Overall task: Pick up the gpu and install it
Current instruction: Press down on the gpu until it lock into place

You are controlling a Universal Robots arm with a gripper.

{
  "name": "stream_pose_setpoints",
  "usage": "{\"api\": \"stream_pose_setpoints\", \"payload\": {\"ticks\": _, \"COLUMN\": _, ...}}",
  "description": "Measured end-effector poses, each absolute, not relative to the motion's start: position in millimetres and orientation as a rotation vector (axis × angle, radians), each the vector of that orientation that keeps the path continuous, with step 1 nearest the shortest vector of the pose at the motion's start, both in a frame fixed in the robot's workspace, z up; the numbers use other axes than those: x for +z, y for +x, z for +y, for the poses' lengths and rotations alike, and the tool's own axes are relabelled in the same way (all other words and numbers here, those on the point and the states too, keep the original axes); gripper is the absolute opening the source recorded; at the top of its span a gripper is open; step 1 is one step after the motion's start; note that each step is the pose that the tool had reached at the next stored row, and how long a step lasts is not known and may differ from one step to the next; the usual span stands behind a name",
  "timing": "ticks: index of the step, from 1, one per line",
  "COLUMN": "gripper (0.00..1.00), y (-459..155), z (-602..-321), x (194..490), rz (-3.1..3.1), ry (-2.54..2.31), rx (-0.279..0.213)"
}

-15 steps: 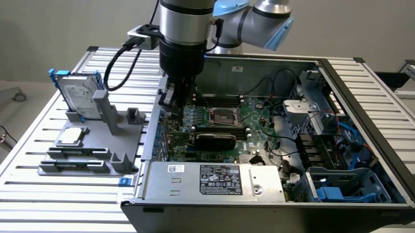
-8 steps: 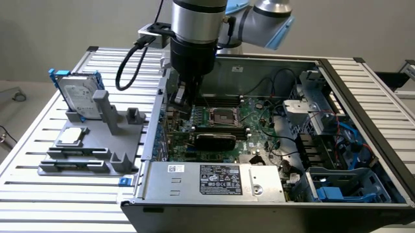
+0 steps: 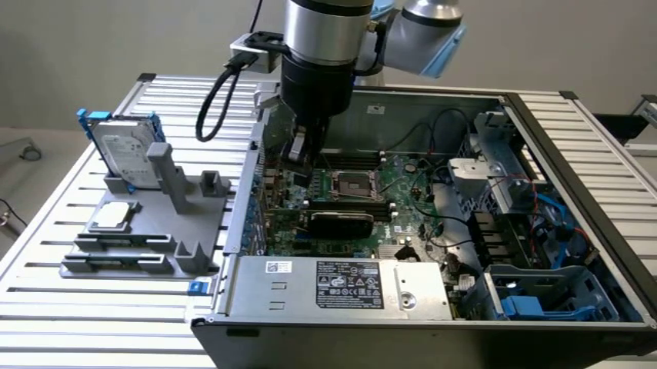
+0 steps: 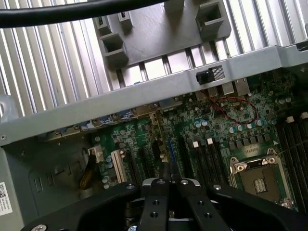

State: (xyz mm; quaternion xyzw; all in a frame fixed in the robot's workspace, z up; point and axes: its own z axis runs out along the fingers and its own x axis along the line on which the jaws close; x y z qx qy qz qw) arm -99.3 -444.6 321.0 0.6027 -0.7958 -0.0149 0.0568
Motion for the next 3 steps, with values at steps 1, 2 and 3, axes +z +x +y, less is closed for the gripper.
{"api": "stream_pose_setpoints", "payload": {"ticks": 1, "gripper": 0.11, "y": -99.3, "z": -444.6, "x": 321.0, "rz": -2.413, "ry": 1.828, "rx": -0.045}}
{"api": "stream_pose_setpoints", "payload": {"ticks": 2, "gripper": 0.11, "y": -99.3, "z": -444.6, "x": 321.1, "rz": -2.413, "ry": 1.828, "rx": -0.045}}
{"api": "stream_pose_setpoints", "payload": {"ticks": 3, "gripper": 0.11, "y": -99.3, "z": -444.6, "x": 321.1, "rz": -2.413, "ry": 1.828, "rx": -0.045}}
